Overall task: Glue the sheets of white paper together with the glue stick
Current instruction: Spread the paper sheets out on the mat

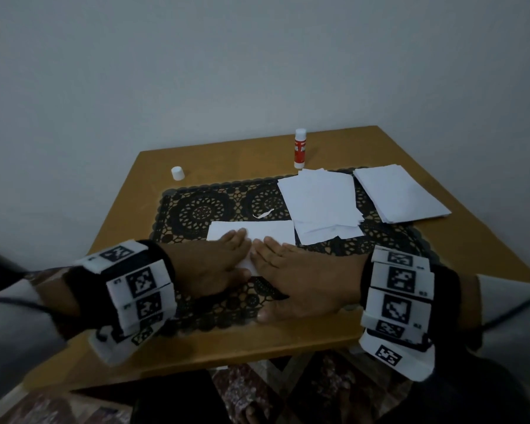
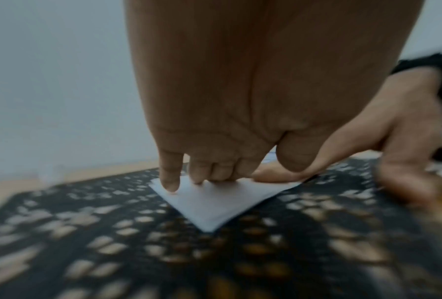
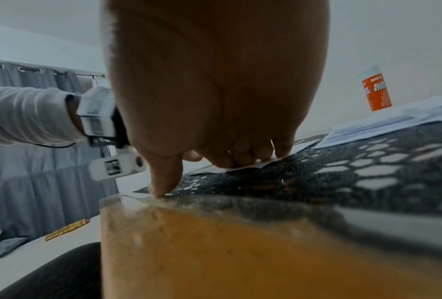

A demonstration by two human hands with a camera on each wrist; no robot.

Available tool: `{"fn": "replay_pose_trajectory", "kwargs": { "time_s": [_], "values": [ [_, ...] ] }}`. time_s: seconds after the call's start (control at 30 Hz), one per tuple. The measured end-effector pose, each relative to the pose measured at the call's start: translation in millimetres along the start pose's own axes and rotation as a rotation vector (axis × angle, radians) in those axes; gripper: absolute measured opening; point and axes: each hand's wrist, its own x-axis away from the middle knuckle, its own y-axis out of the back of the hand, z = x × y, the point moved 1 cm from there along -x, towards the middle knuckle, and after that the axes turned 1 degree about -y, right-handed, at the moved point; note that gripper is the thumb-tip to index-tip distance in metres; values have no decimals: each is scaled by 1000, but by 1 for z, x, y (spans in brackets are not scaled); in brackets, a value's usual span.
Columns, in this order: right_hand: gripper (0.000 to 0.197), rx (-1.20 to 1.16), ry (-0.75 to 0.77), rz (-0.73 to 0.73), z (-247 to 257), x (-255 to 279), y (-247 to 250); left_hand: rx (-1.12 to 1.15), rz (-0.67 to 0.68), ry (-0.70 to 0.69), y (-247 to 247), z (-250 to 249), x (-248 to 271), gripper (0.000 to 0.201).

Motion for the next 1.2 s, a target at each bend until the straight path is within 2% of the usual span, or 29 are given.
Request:
{"fn": "replay_pose_trajectory", "kwargs": {
  "time_s": [0.1,0.13,0.27,0.33,0.47,0.57,0.7,0.77,0.87,0.93,1.0,1.07,1.17,1.2],
  "values": [
    [96,14,1,8,0,0,-2,3,-3,116,3,15,-4,71],
    [96,18,-3,7,0,0,-1,-6,-3,114,2,15,-4,72],
    [92,13,-38,29,2,0,14,-33,-16,-9,-1,6,-1,68],
    [92,31,-60,47,2,-7,22,-18,-36,-17,1,11,-1,66],
    [90,64,-141,-5,-4,-25,33,-34,-81,-28,-1,9,-2,67],
    [93,70,-132,3,7,-20,26,10,-176,-37,2,15,0,66],
    [95,90,8,82,30,3,7,52,-333,-79,5,34,-8,57],
    [90,70,37,62,31,13,7,74,-320,-48,8,38,-15,67],
    [72,64,38,1,25,21,11,84,-288,-3,19,43,-25,87],
    [59,68,24,-47,21,21,9,95,-263,19,24,46,-29,89],
    [46,2,16,-133,20,21,11,146,-228,32,28,48,-32,77],
    [37,-112,6,-216,18,25,15,185,-241,22,29,50,-33,50],
    [40,-215,-78,-368,7,29,26,227,-352,-7,30,59,-26,5],
    [41,-255,-128,-449,1,27,30,252,-386,-3,29,65,-21,5]
  ]
}}
